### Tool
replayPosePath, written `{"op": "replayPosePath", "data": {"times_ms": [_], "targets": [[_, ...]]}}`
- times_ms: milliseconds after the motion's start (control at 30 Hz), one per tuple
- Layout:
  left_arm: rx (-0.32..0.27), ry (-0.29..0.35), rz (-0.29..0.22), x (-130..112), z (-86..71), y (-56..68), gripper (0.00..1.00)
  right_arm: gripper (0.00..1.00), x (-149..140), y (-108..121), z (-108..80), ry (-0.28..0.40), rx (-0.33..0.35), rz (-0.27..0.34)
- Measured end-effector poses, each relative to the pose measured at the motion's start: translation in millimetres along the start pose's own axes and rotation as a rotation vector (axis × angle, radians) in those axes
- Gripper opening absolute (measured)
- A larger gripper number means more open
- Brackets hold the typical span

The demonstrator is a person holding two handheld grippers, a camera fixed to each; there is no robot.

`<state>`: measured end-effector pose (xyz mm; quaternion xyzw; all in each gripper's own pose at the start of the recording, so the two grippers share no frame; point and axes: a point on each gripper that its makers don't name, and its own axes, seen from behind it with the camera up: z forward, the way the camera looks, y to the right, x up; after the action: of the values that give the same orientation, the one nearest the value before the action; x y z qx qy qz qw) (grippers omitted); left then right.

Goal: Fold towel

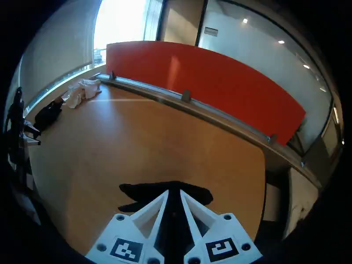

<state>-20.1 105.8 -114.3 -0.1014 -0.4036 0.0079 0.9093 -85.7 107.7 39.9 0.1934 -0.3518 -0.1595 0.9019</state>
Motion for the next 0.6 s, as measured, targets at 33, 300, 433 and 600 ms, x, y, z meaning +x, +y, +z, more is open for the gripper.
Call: {"op": "replayPosePath", "data": {"times_ms": [33,300,433,600], "targets": [[-0.001,0.000,0.002,0,0.3,1.6,0.92,0.03,-2,2,-0.7,-0.003,-0.003,0.002],[-0.009,-0.001,0.013,1,1.5,12.2,0.92,0.03,-20,14,-7.8,-0.019,-0.019,0.019],[-0.013,-0.002,0.018,1,1.5,15.0,0.92,0.03,-33,18,-14.6,-0.033,-0.032,0.025],[-0.019,-0.004,0.026,1,1.6,17.3,0.92,0.03,-51,22,-24.7,-0.044,-0.048,0.047]]}}
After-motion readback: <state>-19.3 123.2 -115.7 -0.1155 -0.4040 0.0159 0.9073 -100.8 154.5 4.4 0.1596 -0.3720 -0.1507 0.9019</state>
